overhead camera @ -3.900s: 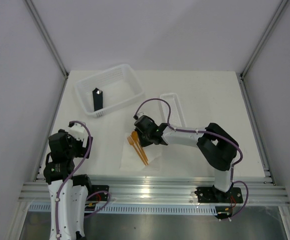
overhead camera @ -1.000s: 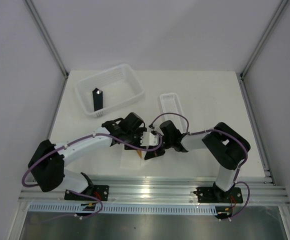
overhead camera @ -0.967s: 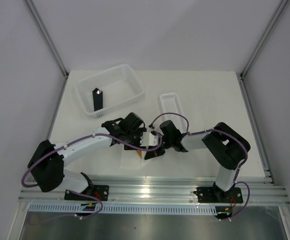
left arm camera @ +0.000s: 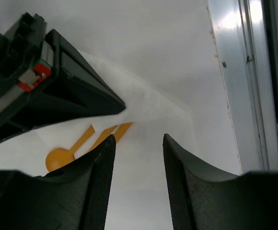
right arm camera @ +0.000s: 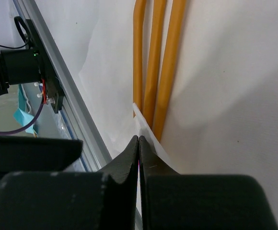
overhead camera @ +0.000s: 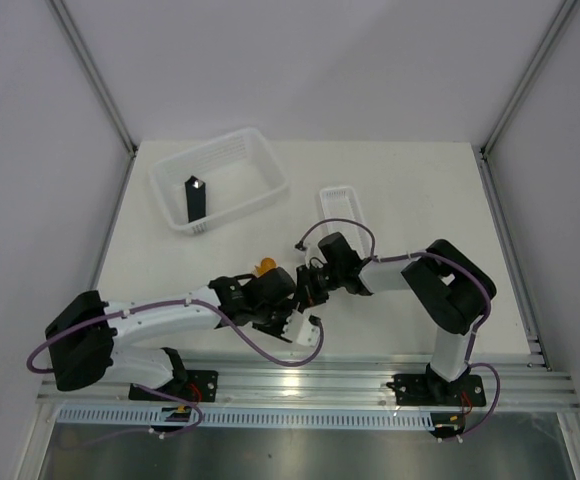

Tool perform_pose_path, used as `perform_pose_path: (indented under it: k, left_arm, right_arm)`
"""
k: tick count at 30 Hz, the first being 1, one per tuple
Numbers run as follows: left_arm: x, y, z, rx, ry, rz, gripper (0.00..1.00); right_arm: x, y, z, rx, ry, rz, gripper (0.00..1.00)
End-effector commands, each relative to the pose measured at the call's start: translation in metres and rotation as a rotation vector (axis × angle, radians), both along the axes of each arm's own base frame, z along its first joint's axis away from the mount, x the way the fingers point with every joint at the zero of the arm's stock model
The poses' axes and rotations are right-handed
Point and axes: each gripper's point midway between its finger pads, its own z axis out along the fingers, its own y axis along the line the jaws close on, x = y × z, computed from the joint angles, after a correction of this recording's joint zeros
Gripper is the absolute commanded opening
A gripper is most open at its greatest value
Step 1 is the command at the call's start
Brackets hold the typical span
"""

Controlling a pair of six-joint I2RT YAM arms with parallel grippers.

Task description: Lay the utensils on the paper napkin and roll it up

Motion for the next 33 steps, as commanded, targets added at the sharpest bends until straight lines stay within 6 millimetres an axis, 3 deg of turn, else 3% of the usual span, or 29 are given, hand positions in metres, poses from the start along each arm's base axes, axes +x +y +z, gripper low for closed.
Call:
perform_pose_path:
  k: [1, 6, 9, 13, 16, 21, 33]
  left_arm:
    - [0.010, -0.040, 0.012, -0.178, -0.014, 0.057, 0.48]
    - [0.000, -0.047, 0.007, -0.229, 0.063, 0.098, 0.43]
    - [-0.017, -0.048, -0.005, -0.193, 0.191, 0.111, 0.34]
    - [-0.012, -0.040, -0.019, -0.128, 0.191, 0.150, 0.17]
    - [-0.011, -0.027, -0.029, -0.091, 0.196, 0.167, 0.17]
    - [0.004, -0.025, -0.029, -0.093, 0.179, 0.206, 0.18]
    - [-0.001, -0.018, -0.043, -0.044, 0.219, 0.207, 0.21]
  right_arm:
    - [0.010, 0.008, 0.024, 0.061, -0.049, 0.004, 0.00]
    - [0.017, 0.009, 0.018, 0.035, -0.039, -0.046, 0.00]
    - [0.017, 0.007, 0.017, 0.029, -0.029, -0.049, 0.00]
    - [0.018, 0.002, 0.020, 0.022, -0.033, -0.066, 0.00]
    - [0.020, 0.002, 0.024, 0.035, -0.041, -0.064, 0.00]
    - [0.018, 0.001, 0.025, 0.039, -0.037, -0.063, 0.00]
    - [0.020, 0.005, 0.023, 0.047, -0.017, -0.062, 0.00]
